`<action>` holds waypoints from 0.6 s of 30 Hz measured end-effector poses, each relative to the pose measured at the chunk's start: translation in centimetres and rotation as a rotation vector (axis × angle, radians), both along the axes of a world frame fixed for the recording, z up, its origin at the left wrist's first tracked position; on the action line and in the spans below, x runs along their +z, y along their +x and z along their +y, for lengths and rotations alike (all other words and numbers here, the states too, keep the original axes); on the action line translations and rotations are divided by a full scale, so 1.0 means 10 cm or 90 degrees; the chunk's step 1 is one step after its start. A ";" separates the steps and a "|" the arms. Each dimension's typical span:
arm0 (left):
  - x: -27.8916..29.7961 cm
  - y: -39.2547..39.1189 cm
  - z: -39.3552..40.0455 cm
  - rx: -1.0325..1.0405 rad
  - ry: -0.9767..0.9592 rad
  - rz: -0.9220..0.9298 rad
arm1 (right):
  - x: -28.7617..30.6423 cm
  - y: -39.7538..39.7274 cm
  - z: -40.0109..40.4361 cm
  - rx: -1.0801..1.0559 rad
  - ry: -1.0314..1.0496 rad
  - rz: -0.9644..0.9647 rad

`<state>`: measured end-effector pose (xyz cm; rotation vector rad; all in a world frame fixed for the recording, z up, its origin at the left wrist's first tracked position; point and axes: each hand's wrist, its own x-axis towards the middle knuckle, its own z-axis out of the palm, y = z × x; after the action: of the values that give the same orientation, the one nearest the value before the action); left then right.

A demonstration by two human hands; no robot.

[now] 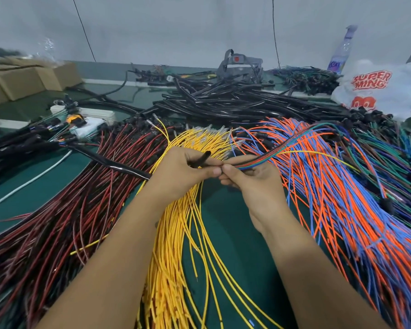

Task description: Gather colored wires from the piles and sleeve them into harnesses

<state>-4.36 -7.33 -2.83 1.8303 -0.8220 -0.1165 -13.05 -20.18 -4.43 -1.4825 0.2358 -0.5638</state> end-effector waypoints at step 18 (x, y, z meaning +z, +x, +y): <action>-0.07 -0.03 -0.04 0.027 0.034 -0.073 | -0.02 0.08 -0.03 -0.125 0.048 -0.051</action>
<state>-4.67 -7.72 -3.53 1.9167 -0.8666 -0.0071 -12.22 -20.46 -4.65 -1.3688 0.3392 -0.7631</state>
